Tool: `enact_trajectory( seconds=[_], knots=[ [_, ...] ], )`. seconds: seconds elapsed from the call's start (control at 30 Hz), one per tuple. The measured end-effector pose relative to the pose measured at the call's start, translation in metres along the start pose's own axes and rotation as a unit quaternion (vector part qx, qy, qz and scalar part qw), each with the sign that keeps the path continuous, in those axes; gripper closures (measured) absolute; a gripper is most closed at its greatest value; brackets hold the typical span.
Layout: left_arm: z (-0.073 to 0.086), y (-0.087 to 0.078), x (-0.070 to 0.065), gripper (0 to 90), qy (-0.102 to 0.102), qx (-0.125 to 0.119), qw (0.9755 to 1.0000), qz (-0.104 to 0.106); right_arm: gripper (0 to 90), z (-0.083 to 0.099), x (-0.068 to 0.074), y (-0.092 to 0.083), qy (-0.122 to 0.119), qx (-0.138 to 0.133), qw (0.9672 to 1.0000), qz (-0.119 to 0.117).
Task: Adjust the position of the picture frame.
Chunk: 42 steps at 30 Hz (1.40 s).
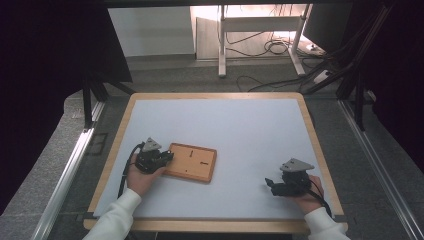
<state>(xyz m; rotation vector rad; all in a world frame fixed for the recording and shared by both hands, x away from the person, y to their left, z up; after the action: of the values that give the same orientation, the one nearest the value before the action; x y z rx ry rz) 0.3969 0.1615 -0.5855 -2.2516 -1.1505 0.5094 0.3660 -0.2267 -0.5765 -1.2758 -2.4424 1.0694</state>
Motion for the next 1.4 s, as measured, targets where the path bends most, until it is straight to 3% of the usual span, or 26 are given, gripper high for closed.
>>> enact_trajectory(
  seconds=[0.2,0.67,1.0,1.2,1.4],
  knots=[
    [-0.001,0.001,0.0,84.6,0.014,0.002,0.9999,-0.007,16.6,0.0,0.0,0.0,0.0,0.0,1.0,0.0],
    [-0.006,0.004,-0.007,84.9,0.035,0.008,0.9993,0.013,16.6,-0.001,0.001,-0.001,-0.005,-0.002,1.0,-0.002],
    [-0.029,0.024,-0.038,85.0,0.068,0.004,0.997,0.036,16.8,-0.006,-0.002,-0.005,0.002,-0.022,0.9997,0.011],
    [-0.039,0.038,-0.056,84.9,0.075,0.002,0.9958,0.053,16.8,-0.006,-0.002,-0.004,0.001,-0.021,0.9997,0.01],
    [-0.045,0.051,-0.065,84.8,0.078,0.005,0.995,0.062,17.2,-0.006,-0.001,-0.004,0.001,-0.02,0.9998,0.009]
  ],
)
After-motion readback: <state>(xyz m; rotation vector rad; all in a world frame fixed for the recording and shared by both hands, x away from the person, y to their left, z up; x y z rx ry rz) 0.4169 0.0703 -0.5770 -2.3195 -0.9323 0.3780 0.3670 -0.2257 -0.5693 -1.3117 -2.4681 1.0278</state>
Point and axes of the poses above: each handheld gripper's, and its own axes: y roughly forward along the jaws, z roughly out of its underside, x roughly to its left, the point moved 9 cm from there along y, roughly forward along the jaws, and after that the axes turned 1 degree about z, right-handed, at the moved point
